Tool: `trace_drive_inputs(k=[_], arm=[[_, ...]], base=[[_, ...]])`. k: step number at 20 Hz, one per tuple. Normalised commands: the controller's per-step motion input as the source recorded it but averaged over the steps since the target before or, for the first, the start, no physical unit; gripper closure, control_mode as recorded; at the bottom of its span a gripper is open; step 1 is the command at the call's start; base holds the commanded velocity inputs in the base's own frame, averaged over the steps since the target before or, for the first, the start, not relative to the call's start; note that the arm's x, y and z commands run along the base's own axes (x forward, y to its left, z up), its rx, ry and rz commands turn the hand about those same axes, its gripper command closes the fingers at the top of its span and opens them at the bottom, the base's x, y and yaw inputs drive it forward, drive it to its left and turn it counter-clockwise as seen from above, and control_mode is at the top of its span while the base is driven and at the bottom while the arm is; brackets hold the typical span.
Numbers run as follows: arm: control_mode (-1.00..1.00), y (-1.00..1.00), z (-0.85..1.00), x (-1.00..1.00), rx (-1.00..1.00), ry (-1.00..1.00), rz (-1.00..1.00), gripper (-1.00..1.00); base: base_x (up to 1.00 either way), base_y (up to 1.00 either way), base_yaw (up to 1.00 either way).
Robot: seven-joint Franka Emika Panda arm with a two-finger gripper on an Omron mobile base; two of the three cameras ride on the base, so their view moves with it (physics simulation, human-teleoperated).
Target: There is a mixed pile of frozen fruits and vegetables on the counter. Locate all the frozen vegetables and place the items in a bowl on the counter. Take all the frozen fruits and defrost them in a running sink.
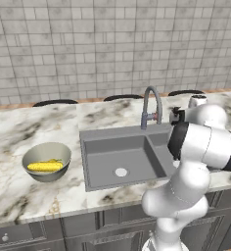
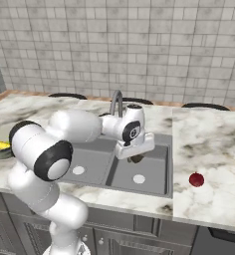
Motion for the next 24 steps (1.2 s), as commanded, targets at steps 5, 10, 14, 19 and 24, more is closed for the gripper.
trace_drive_inputs(k=[5,10,14,19,24], arm=[[-1.00,0.07,-0.22,0.08,0.03,-0.13,-0.02,1.00],[-1.00,-0.01,-0.14,0.39,0.03,-0.06,0.00,1.00],[-1.00,0.00,-0.08,0.61,0.00,0.01,0.01,1.00],[-1.00,-0.07,-0.11,0.61,0.00,0.00,0.04,1.00],[-1.00,-0.23,-0.35,0.38,0.05,0.00,0.05,1.00]], base=[[0.00,0.00,0.00],[0.00,0.00,0.00],[0.00,0.00,0.00],[0.00,0.00,0.00],[0.00,0.00,0.00]])
